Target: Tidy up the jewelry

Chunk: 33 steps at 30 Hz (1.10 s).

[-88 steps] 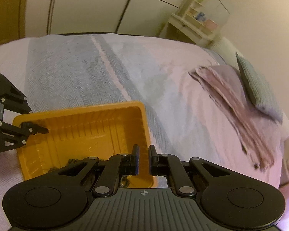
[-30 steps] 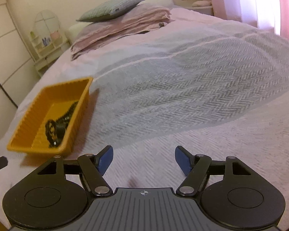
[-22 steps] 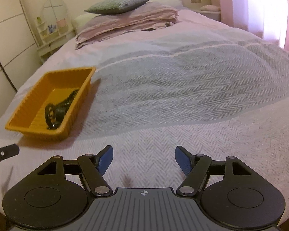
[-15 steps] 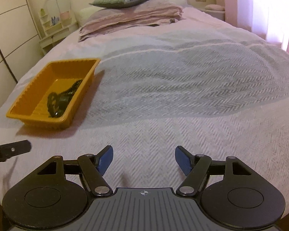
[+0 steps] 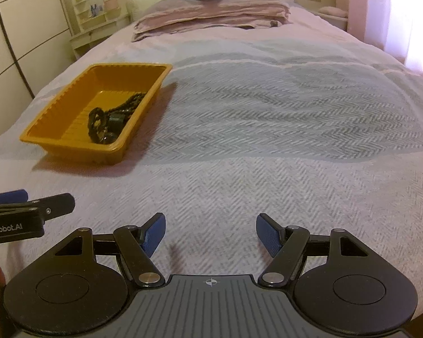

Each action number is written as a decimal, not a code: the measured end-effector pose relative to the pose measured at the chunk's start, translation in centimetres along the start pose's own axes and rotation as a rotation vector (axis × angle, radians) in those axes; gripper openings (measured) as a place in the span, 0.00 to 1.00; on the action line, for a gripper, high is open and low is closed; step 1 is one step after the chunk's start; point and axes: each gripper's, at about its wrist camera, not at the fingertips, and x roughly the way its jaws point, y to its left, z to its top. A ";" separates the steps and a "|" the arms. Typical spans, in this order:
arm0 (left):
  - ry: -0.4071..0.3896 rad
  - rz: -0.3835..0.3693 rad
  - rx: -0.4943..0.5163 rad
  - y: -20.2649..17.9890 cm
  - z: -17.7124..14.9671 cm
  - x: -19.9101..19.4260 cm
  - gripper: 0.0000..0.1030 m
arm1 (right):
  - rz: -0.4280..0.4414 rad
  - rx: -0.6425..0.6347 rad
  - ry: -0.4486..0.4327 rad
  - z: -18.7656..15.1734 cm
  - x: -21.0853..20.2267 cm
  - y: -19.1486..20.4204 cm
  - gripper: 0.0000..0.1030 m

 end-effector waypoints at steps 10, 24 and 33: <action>-0.003 0.003 0.035 -0.6 -0.3 0.0 1.00 | 0.002 0.000 -0.003 0.1 0.1 0.1 0.69; 0.004 0.004 0.043 -0.9 -0.6 0.1 1.00 | 0.014 0.009 -0.005 0.1 0.0 0.0 0.69; 0.002 0.002 0.042 -0.9 -0.6 0.1 1.00 | 0.014 0.010 -0.005 0.1 0.0 -0.1 0.69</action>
